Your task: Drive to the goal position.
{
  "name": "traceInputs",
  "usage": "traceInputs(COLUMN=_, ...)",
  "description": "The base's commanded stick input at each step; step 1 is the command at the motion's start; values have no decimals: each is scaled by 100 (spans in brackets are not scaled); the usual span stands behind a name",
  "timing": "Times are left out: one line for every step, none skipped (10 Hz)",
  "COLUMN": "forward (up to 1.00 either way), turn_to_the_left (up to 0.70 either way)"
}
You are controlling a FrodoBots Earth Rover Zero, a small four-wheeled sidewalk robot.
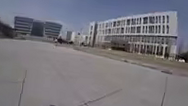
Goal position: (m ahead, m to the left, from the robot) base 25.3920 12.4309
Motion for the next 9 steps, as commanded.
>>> traceInputs(forward=100, turn_to_the_left=27)
traceInputs(forward=100, turn_to_the_left=27)
traceInputs(forward=100, turn_to_the_left=27)
traceInputs(forward=100, turn_to_the_left=27)
traceInputs(forward=100, turn_to_the_left=27)
traceInputs(forward=100, turn_to_the_left=27)
traceInputs(forward=100, turn_to_the_left=27)
traceInputs(forward=100, turn_to_the_left=26)
traceInputs(forward=100, turn_to_the_left=11)
